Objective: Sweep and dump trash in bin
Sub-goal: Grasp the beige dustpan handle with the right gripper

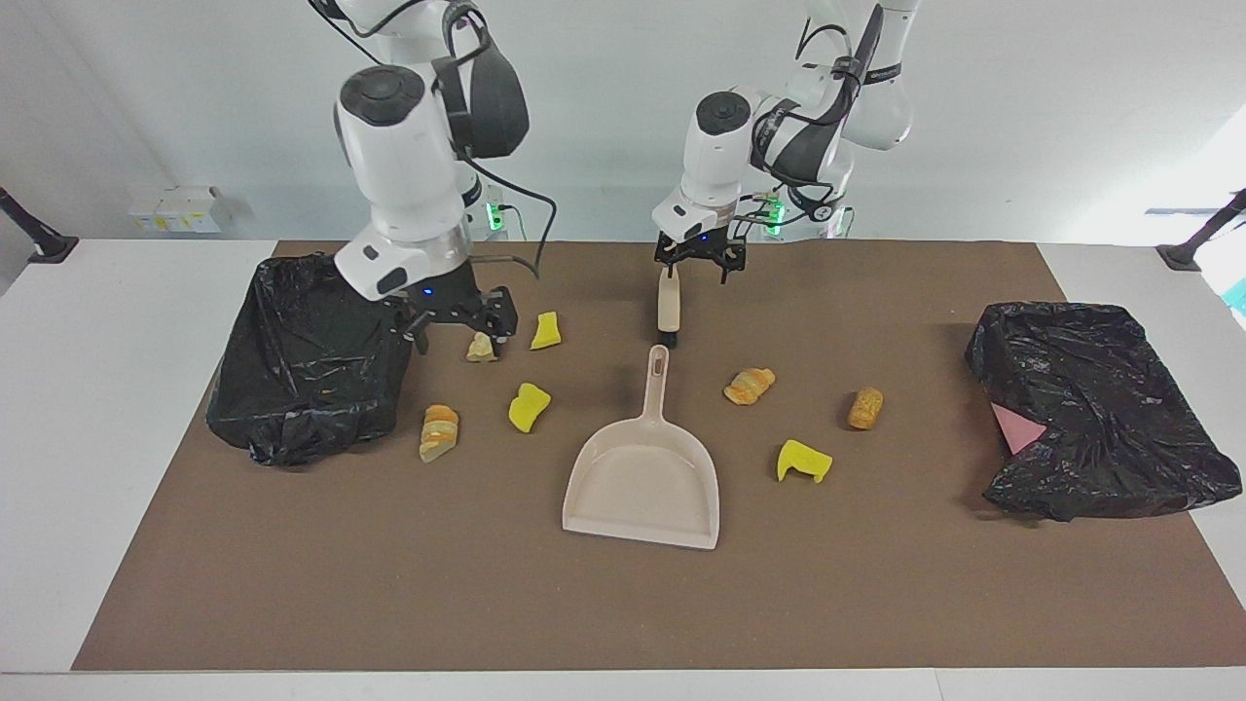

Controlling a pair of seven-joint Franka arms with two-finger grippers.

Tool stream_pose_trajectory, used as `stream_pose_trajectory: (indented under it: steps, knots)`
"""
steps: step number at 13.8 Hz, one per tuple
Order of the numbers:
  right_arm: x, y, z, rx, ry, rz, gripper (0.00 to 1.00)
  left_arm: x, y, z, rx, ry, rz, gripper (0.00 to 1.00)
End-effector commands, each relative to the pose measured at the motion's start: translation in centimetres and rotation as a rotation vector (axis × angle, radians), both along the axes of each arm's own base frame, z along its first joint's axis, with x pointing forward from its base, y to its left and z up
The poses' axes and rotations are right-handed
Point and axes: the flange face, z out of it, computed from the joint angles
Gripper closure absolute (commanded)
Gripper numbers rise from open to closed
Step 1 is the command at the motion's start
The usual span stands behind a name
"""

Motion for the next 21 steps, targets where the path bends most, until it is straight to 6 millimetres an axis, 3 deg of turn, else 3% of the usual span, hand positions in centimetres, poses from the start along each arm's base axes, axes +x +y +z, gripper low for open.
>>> stream_pose_trajectory:
  steps: [1,2,6,7,8,13,14,15,17,18,20,21]
  knots:
    - [0.9,5.7,-3.3,-0.008,-0.007,-0.035,0.00,-4.9,-0.7,-2.4,-0.011,-0.005,-0.023,0.00]
    - [0.5,7.9,-4.2,-0.003,-0.009,-0.058,0.00,-6.6,-0.9,-3.6,-0.016,-0.013,-0.017,0.00]
    - [-1.3,15.8,-8.7,-0.005,0.010,-0.069,0.00,-8.6,-0.8,-4.5,-0.008,-0.001,-0.009,0.00]
    - [-1.5,17.0,-9.7,-0.003,0.013,-0.071,0.00,-8.6,-0.8,-4.6,-0.007,0.001,-0.009,0.23]
    - [-1.4,17.7,-10.6,0.001,0.009,-0.073,0.00,-8.5,-0.8,-4.6,-0.008,0.002,-0.005,0.38]
    - [-1.9,19.9,-15.3,0.006,0.048,-0.049,0.00,-7.9,-0.6,-4.3,-0.005,0.008,0.006,0.41]
    - [-2.2,20.6,-16.3,0.002,0.054,-0.043,0.00,-7.9,-0.7,-4.2,-0.004,0.009,0.007,0.46]
    - [-2.2,20.7,-16.5,0.008,0.049,-0.041,0.00,-7.9,-0.7,-4.2,-0.003,0.010,0.005,0.60]
    - [-2.4,20.8,-16.3,0.014,0.051,-0.042,0.00,-7.6,-0.6,-4.2,-0.004,0.011,-0.004,1.00]
    - [-2.5,20.9,-16.5,0.011,0.055,-0.039,0.12,-7.0,-0.7,-3.6,-0.014,0.006,-0.001,1.00]
    - [-2.5,20.5,-16.4,0.001,0.070,-0.046,0.63,-5.3,-0.1,-2.5,0.003,0.025,0.003,1.00]
    - [-2.6,20.6,-16.4,0.004,0.072,-0.047,0.83,-4.6,0.5,-2.1,0.018,0.039,0.016,1.00]
